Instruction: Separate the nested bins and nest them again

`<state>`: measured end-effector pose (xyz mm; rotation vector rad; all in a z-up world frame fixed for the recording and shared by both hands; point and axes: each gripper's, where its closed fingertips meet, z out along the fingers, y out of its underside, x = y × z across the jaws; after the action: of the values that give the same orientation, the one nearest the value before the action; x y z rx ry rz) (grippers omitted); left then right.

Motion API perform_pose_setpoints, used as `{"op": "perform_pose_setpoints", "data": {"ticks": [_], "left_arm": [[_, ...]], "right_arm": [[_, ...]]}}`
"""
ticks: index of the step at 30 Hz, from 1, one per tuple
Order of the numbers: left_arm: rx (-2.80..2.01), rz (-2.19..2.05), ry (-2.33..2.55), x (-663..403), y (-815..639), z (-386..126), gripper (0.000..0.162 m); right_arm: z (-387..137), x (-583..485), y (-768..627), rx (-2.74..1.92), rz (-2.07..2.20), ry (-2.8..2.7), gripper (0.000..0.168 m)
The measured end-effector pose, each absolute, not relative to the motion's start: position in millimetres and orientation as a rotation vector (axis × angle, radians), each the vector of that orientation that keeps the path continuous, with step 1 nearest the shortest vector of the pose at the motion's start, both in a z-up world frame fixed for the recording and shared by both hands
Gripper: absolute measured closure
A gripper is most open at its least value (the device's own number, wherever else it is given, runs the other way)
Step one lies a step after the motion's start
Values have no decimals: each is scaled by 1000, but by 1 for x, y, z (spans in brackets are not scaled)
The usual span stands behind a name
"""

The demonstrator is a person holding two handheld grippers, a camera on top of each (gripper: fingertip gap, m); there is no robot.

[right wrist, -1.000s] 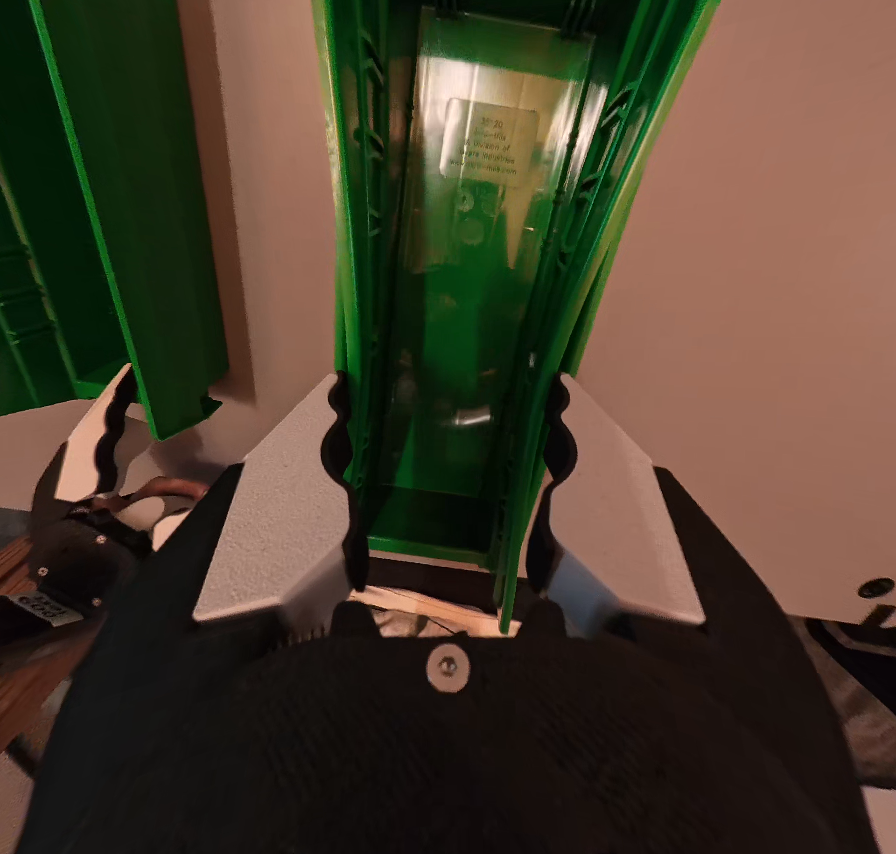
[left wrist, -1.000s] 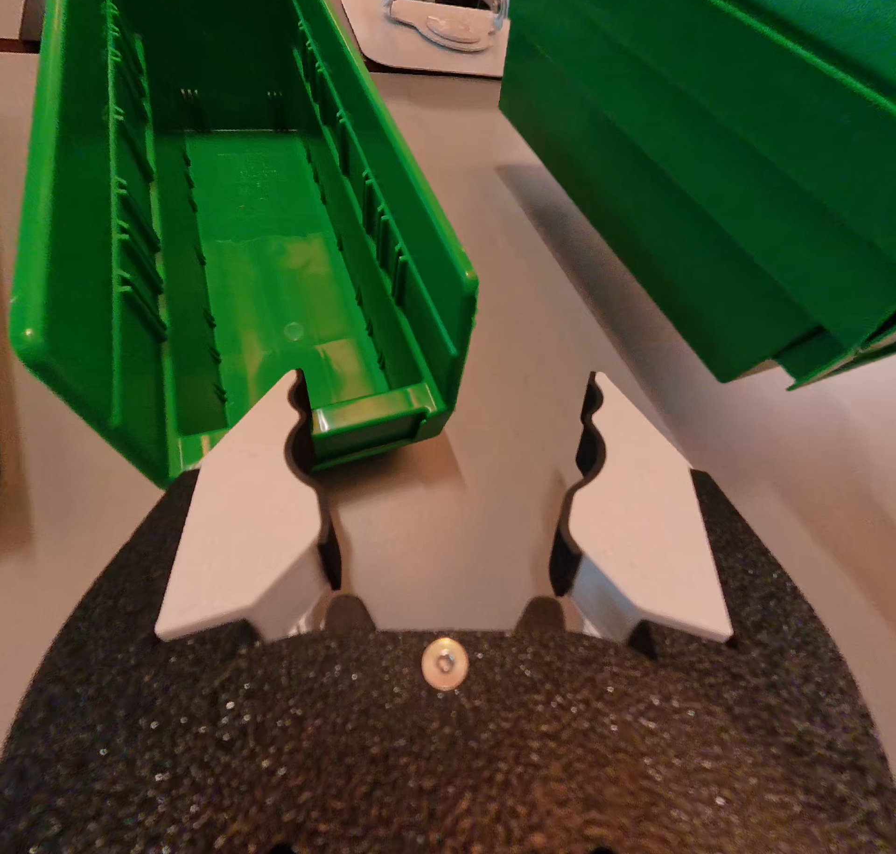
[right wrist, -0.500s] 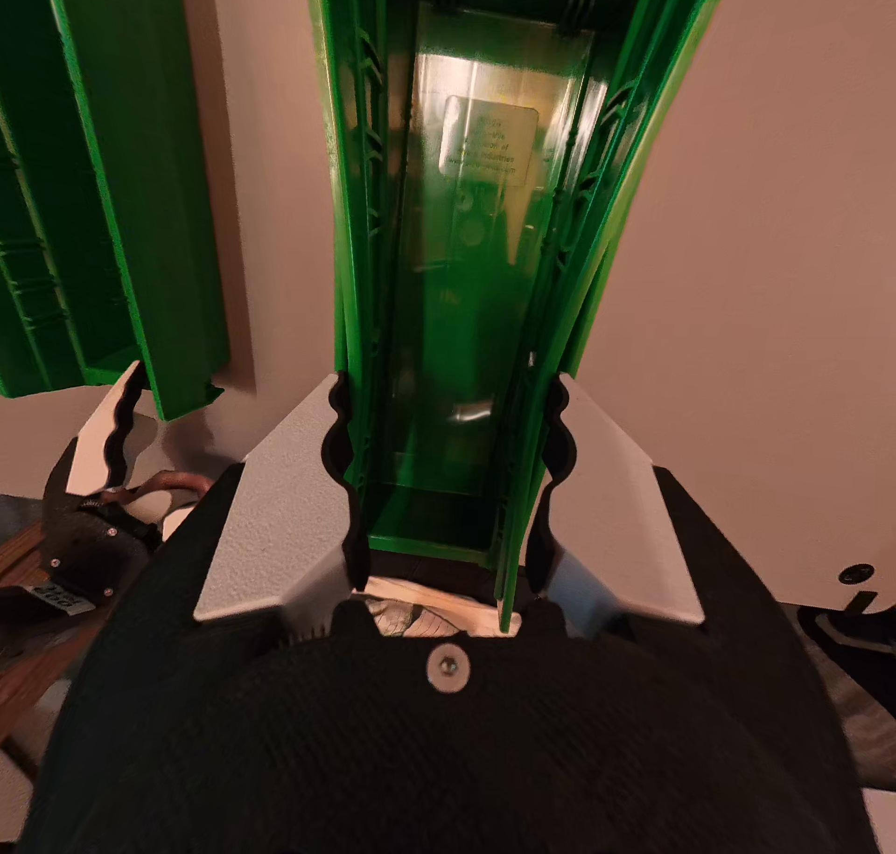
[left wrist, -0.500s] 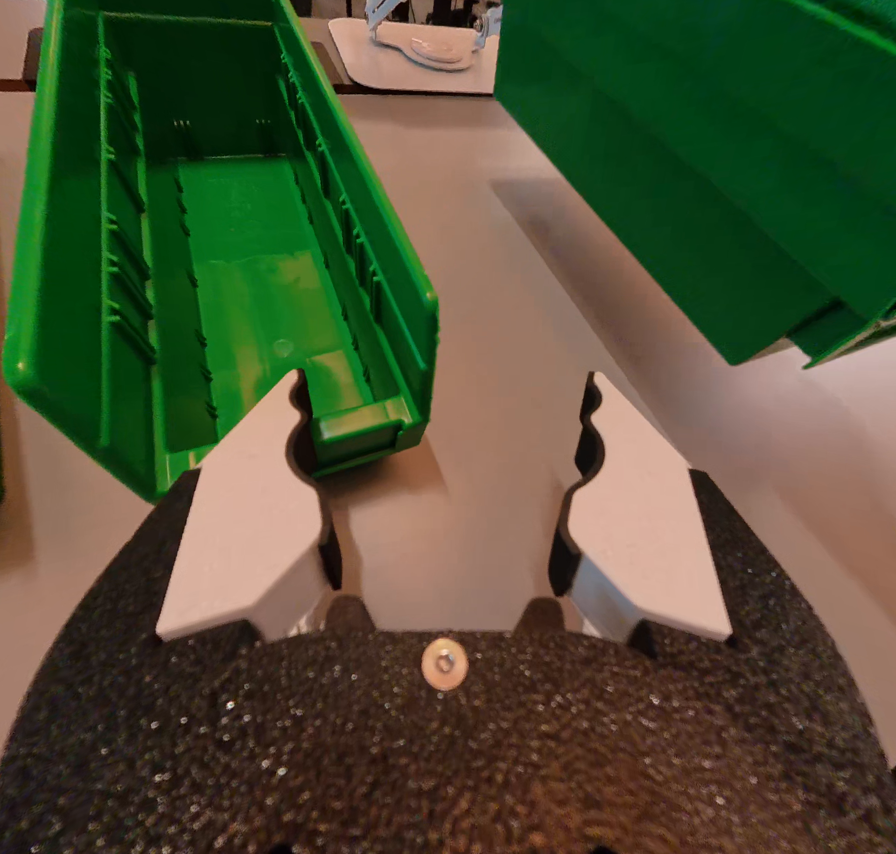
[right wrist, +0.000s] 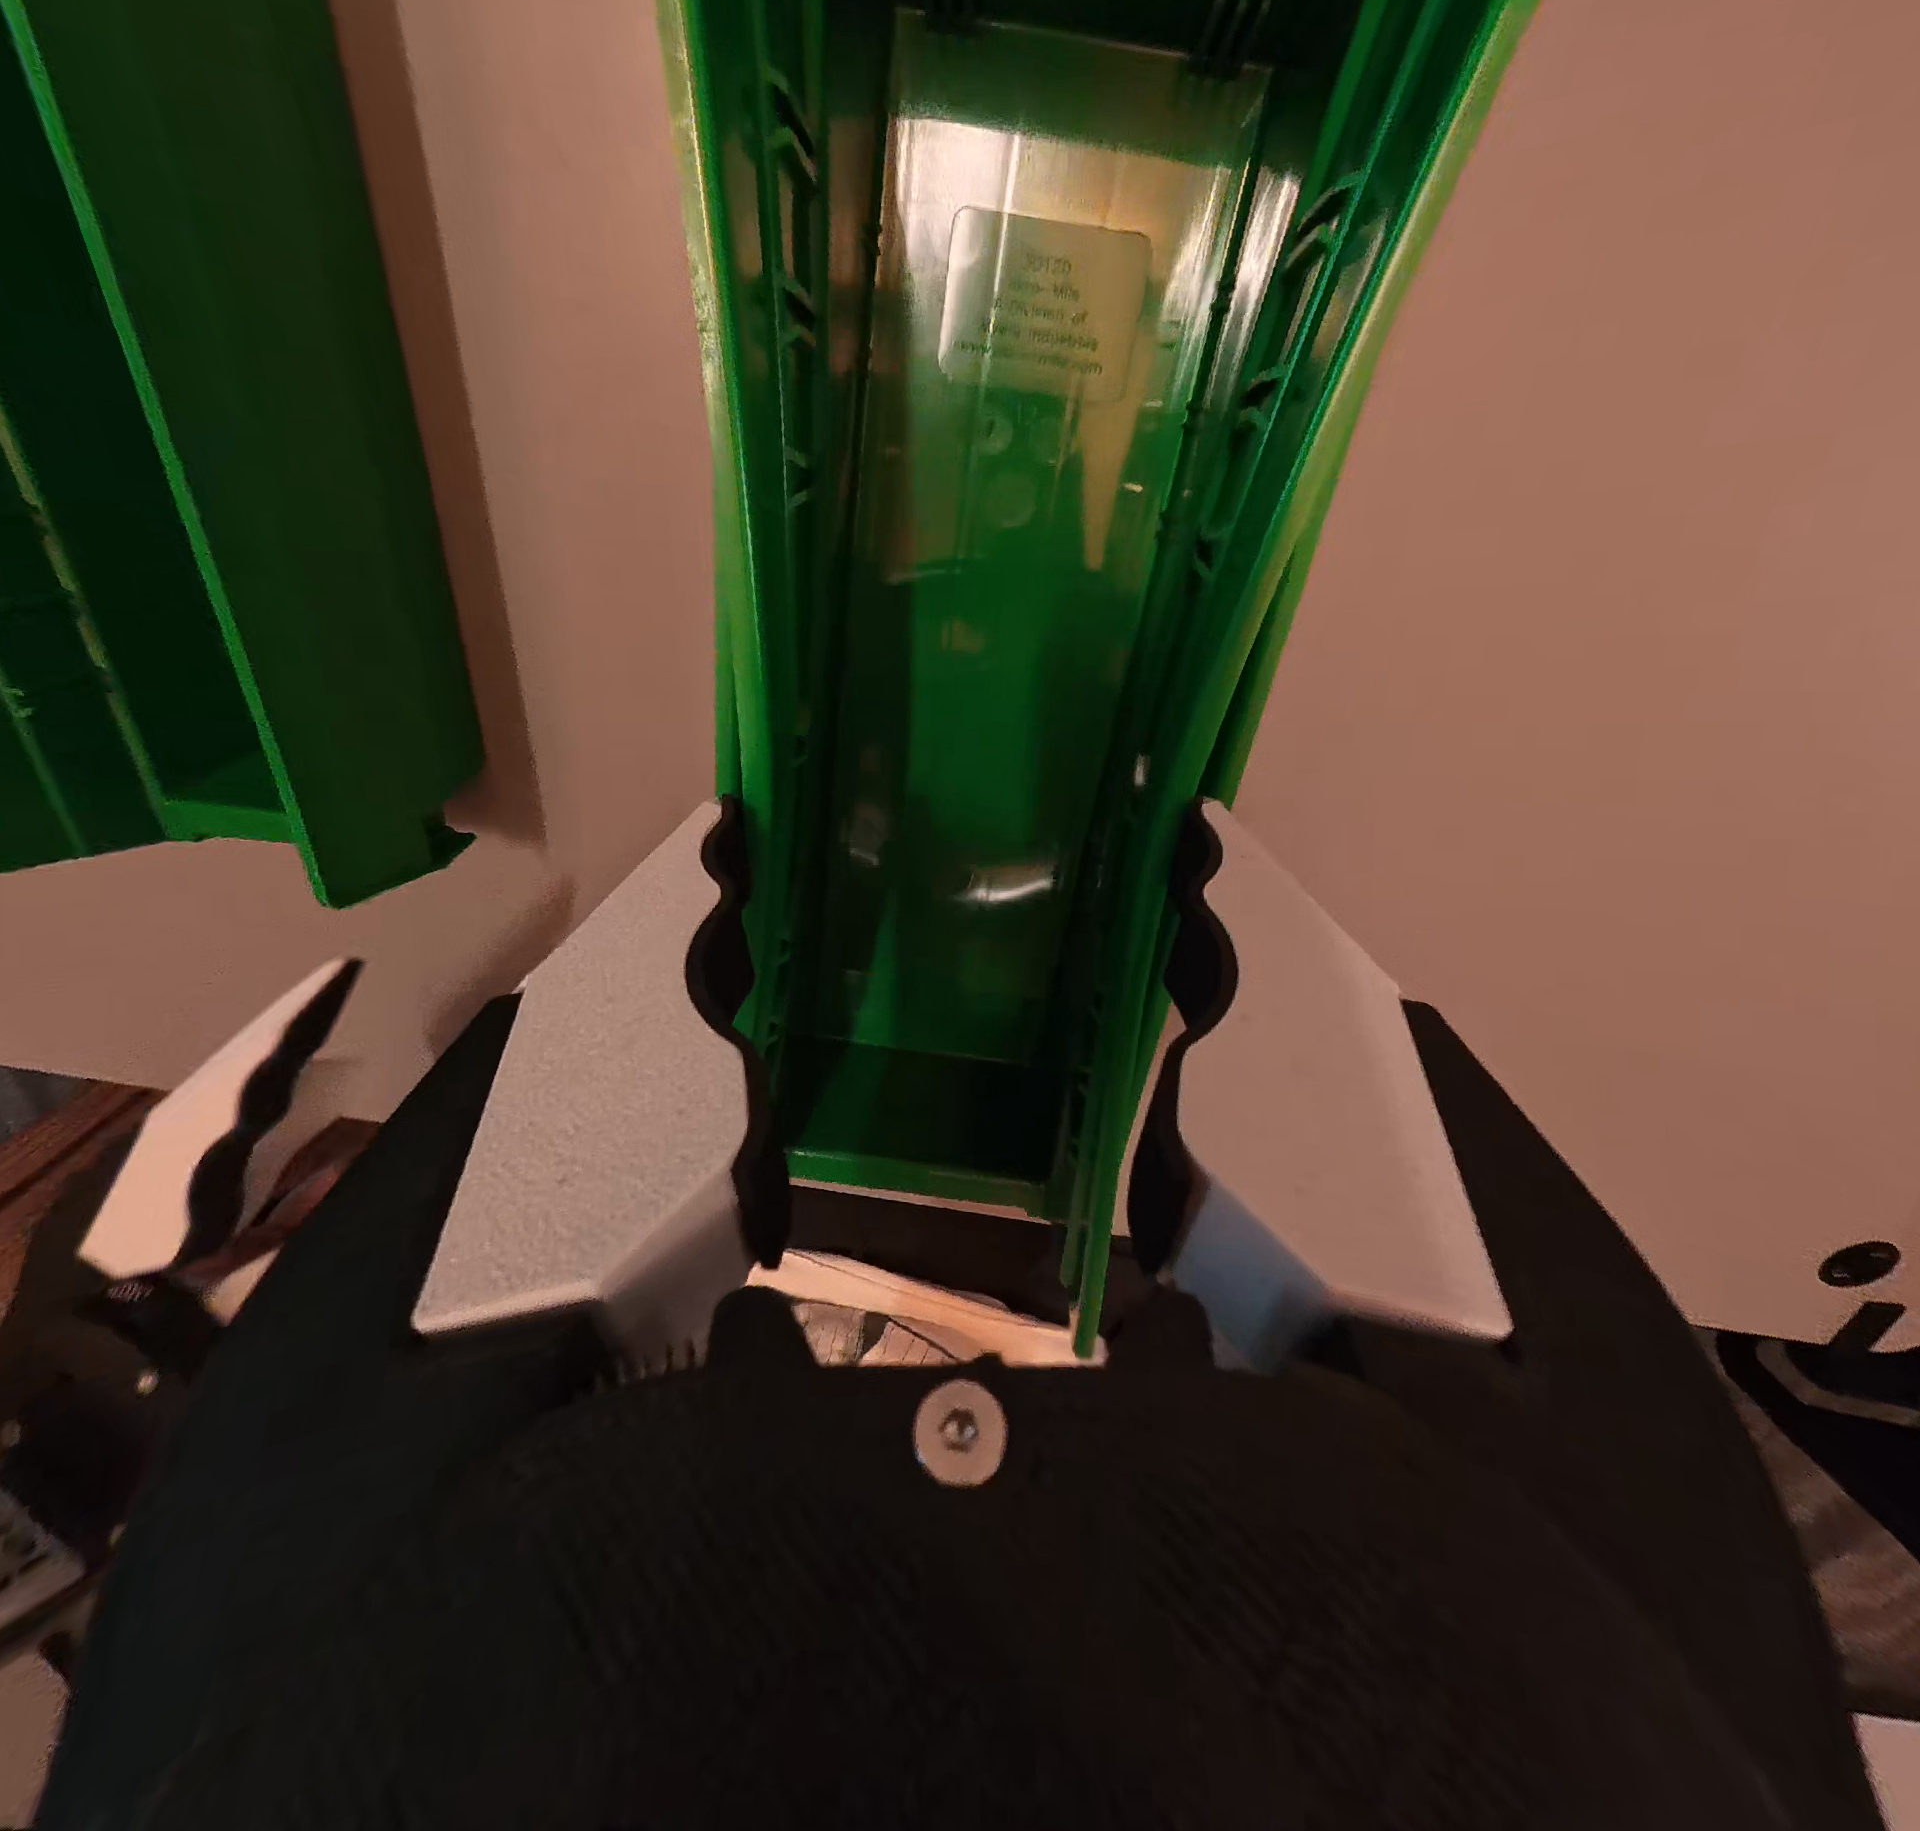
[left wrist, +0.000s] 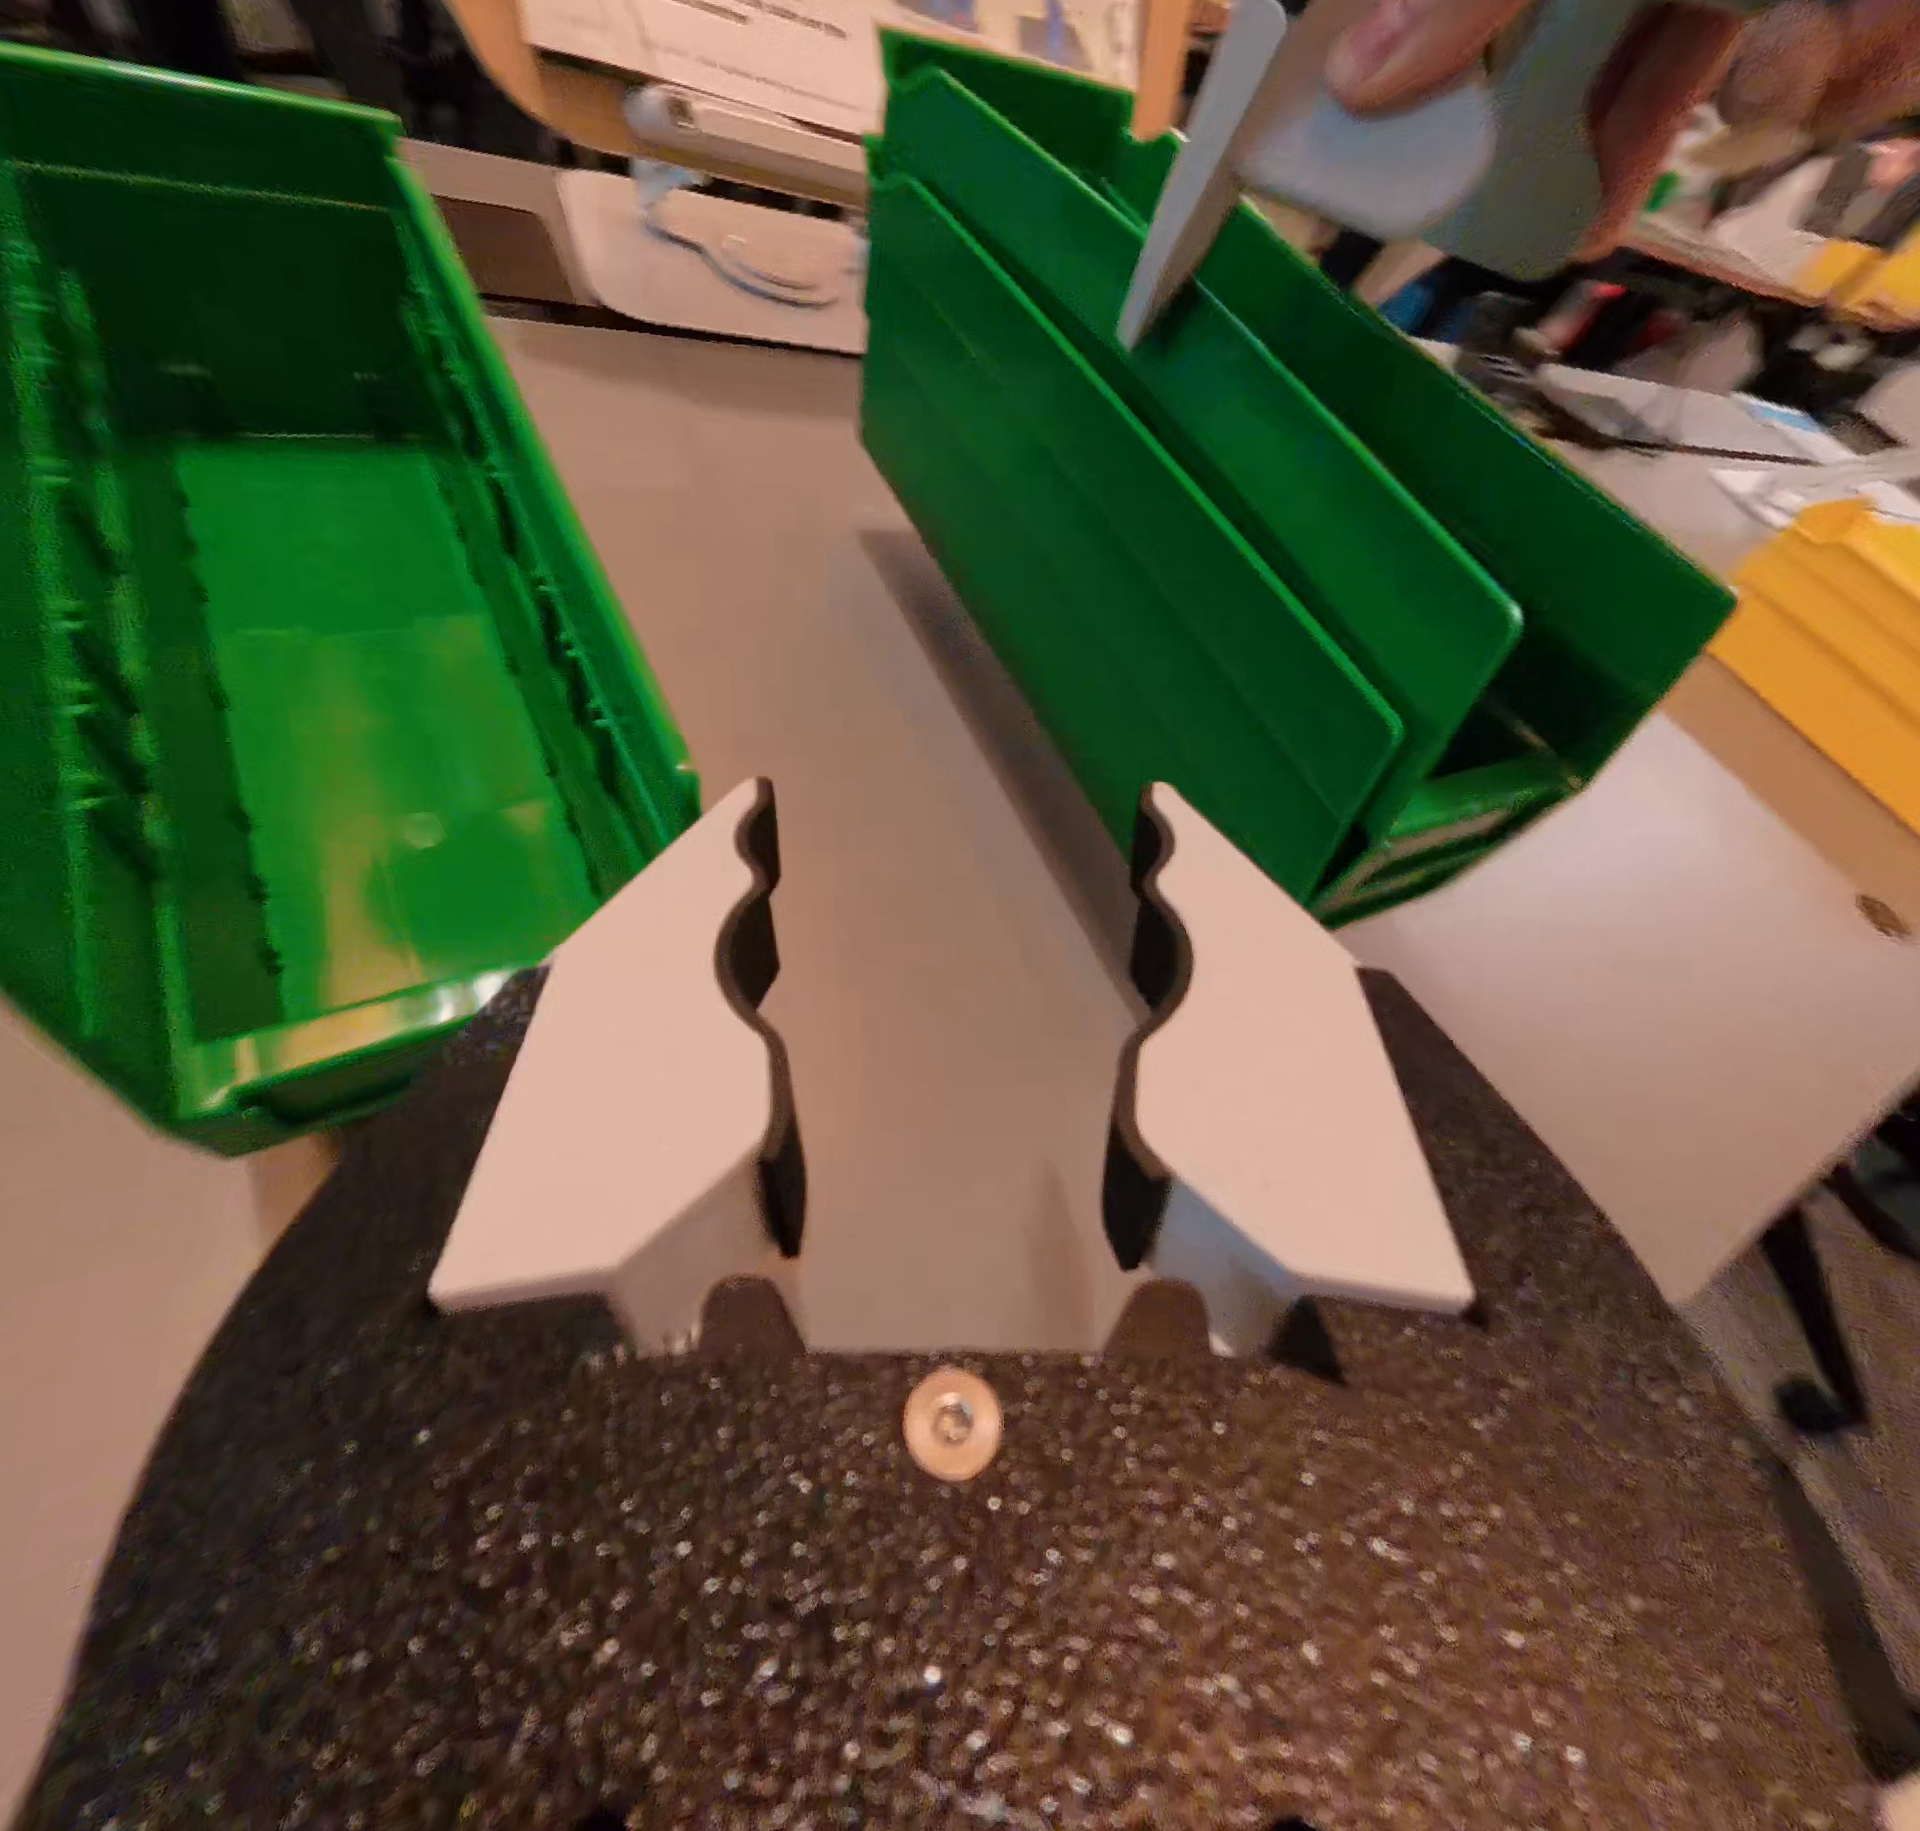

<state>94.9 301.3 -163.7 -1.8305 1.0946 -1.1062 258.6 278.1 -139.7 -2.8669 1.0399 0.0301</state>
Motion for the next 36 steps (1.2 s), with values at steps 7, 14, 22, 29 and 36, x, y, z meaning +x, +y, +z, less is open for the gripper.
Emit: {"op": "perform_pose_setpoints", "data": {"ticks": [7, 14, 22, 29, 36], "left_arm": [[-1728, -706, 1011, 78, 323, -148, 81], [-1684, -497, 1030, 92, 344, -177, 117], [-1739, -481, 978, 80, 370, -203, 160], [-1766, -547, 939, 76, 376, -202, 159], [-1587, -983, 969, 91, 313, -130, 162]], "right_arm": [[-156, 255, 272, -2876, 74, 1047, 85], [-162, 254, 269, -2867, 117, 1064, 84], [-164, 258, 273, -2861, 143, 1065, 83], [-166, 256, 278, -2870, 137, 1054, 83], [-172, 256, 277, -2879, 146, 1061, 83]]}}
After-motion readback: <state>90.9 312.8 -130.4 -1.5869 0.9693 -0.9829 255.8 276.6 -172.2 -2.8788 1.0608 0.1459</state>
